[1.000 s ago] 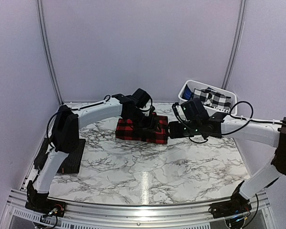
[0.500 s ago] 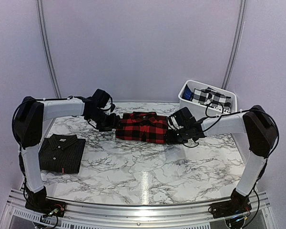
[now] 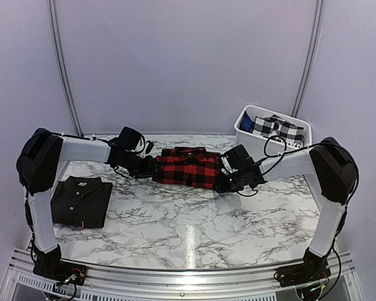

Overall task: Fold and stack the long sleeve shirts
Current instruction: Move the square-folded shirt to the center of the board.

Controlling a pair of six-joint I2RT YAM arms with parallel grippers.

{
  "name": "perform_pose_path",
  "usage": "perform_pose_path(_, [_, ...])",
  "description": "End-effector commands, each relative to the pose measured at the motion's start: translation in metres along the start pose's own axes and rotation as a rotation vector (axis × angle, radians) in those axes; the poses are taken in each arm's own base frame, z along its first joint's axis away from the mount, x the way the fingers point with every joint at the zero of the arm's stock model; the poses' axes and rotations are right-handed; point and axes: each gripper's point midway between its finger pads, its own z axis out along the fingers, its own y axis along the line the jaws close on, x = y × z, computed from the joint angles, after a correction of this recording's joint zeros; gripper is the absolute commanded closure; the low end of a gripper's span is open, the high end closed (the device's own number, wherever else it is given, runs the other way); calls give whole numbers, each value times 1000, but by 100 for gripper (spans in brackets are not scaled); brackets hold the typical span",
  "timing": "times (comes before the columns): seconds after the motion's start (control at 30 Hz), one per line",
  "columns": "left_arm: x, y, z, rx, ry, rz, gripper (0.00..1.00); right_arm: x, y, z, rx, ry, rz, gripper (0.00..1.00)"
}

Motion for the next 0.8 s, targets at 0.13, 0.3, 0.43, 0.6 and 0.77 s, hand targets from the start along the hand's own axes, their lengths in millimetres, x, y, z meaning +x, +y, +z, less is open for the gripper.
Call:
perform_pose_path(0.13, [-5,-7,15,67,-39,8,65,-12,3,8,-9,-34,-17,67])
perform_pose_path(0.3, [5,-15,18,78,-17,-15,88,-11,2,6,-2,-23,-31,91])
perform_pose_path(0.43, [24,-15,8,42,21,-117,100,-4,6,-5,-22,-11,-50,100])
perform_pose_path(0.6, [74,-26,-15,3,109,-152,100,35,19,-21,-62,58,-92,100])
perform_pose_path(0.77, [131,-34,-31,-39,179,-186,100,90,40,-44,-109,147,-113,100])
